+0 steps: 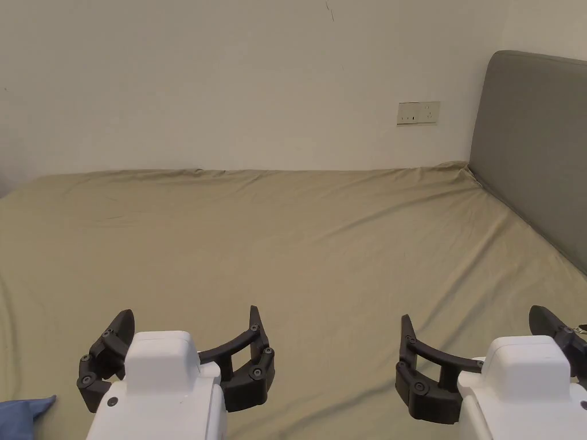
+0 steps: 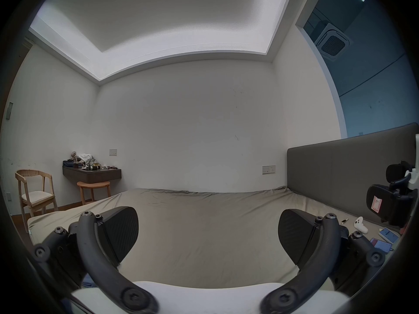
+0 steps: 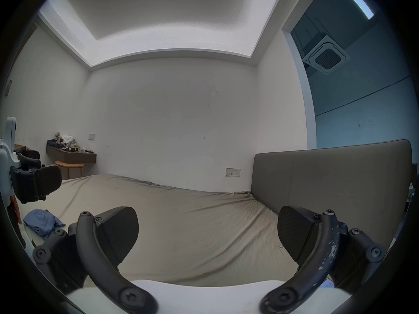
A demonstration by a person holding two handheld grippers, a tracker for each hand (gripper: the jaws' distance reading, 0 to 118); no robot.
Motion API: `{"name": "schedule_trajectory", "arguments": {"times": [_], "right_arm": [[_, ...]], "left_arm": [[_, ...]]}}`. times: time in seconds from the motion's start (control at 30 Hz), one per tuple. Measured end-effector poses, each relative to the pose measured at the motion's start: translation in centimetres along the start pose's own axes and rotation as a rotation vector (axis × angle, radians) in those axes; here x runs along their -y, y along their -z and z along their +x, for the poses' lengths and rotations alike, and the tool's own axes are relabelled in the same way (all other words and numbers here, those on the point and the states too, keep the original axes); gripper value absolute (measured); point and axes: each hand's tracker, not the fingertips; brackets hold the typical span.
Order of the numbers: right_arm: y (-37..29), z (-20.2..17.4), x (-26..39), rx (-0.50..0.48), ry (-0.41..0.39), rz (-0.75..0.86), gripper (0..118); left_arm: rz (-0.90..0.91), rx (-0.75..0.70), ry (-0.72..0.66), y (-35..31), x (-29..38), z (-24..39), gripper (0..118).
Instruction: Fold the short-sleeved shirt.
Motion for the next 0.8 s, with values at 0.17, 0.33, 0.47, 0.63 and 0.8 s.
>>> {"name": "schedule_trajectory", "arguments": {"times": [0.17, 0.33, 0.47, 0.63, 0.8], "right_arm": [[-0.01, 0.03, 0.07, 0.003, -0.001, -0.001, 118], [-0.06, -0.01, 0.09, 0.002, 0.000, -0.003, 118], [-0.05, -0.06, 0.15, 0.000, 0.000, -0.005, 118], [-0.09, -0.09, 0.11, 0.001, -0.003, -0.006, 118], [-0.10, -0.07, 0.12, 0.001, 0.000, -0.007, 118]], "left_arm": [[0.003, -0.002, 0.003, -0.04, 0.09, 0.01, 118], [0.002, -0.001, 0.001, -0.06, 0.02, -0.01, 118], [0.001, 0.000, 0.008, -0.08, 0.08, 0.00, 118], [0.003, 0.003, 0.009, -0.12, 0.00, 0.09, 118], [0.000, 0.002, 0.011, -0.13, 0.00, 0.13, 118]]}}
